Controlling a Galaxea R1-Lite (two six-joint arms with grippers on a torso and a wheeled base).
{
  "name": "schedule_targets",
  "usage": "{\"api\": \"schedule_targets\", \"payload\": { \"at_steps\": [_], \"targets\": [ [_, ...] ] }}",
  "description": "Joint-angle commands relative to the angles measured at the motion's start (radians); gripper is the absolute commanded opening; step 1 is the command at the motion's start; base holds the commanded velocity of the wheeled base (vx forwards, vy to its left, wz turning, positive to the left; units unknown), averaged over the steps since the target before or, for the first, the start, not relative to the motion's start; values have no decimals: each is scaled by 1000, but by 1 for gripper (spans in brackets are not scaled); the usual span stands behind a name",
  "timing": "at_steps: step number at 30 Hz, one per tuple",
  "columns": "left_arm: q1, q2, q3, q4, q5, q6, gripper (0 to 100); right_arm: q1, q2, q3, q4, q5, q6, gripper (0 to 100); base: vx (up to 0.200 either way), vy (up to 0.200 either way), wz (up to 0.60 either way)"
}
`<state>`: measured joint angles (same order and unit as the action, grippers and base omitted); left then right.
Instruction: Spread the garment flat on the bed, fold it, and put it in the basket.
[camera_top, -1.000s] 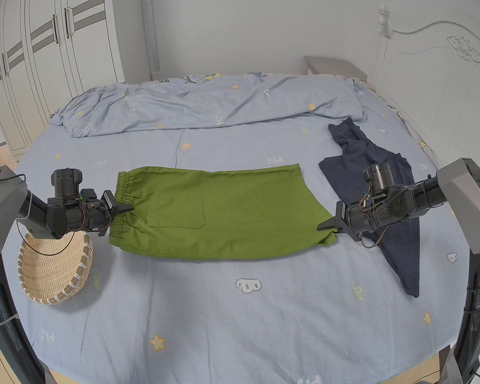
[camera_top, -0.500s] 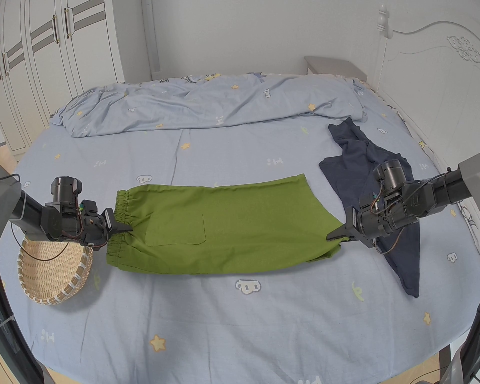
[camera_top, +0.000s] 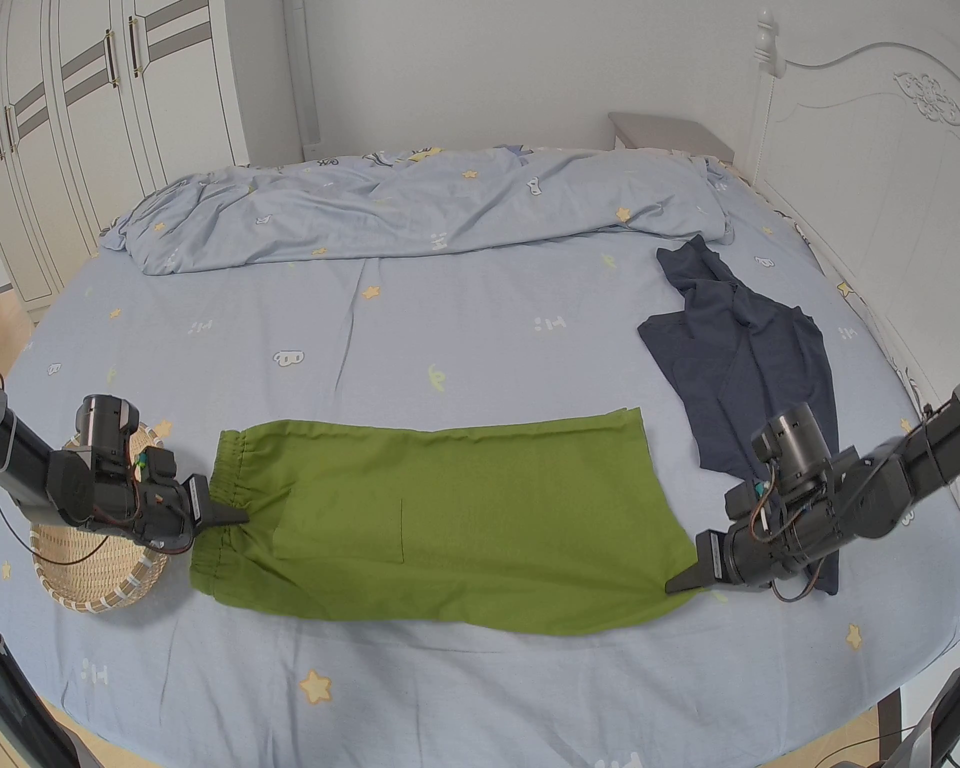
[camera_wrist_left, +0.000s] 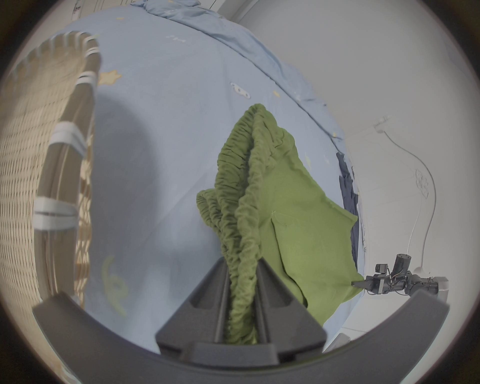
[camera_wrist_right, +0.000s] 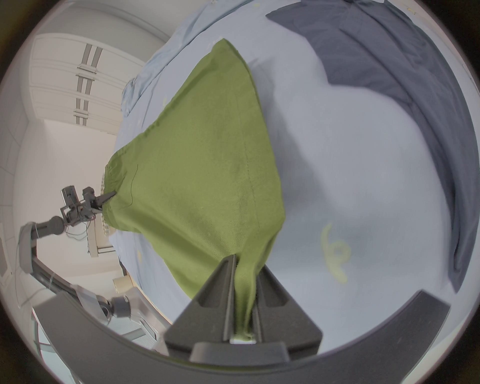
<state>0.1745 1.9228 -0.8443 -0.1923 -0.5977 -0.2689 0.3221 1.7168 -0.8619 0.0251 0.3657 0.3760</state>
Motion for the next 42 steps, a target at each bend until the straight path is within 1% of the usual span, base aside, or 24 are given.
{"api": "schedule_targets", "payload": {
  "at_steps": [1,7,11,15,17,20,27,29,32,35,42],
  "targets": [
    [43,-85,146,-4,1,57,0,52,-103,169,-119,-18,-2,0,0,0,0],
    [36,-61,146,-68,-1,47,0,17,-95,158,-218,-18,-8,0,0,0,0],
    [28,-44,116,-96,2,33,0,2,-77,142,-275,-19,-20,0,0,0,0],
    [28,-31,47,-96,6,-30,0,-11,-31,44,-278,-18,-43,0,0,0,0],
    [33,-30,36,-96,7,-33,0,-14,-5,9,-278,-18,-58,0,0,0,0],
    [42,-30,27,-96,6,-32,0,-14,44,-34,-283,-18,-66,0,0,0,0],
    [56,-25,14,-99,6,-29,0,-5,84,-51,-304,-14,-66,0,0,0,0],
    [63,-25,13,-99,7,-29,0,-5,92,-49,-376,-11,-74,0,0,0,0],
    [83,-25,8,-99,6,-29,0,-3,95,-52,-409,-10,-91,0,0,0,0],
    [86,-24,8,-99,4,-29,0,-2,110,-63,-413,-10,-101,0,0,0,0],
    [83,-22,10,-101,4,-27,0,15,116,-62,-402,-1,-94,0,0,0,0]
  ]
}}
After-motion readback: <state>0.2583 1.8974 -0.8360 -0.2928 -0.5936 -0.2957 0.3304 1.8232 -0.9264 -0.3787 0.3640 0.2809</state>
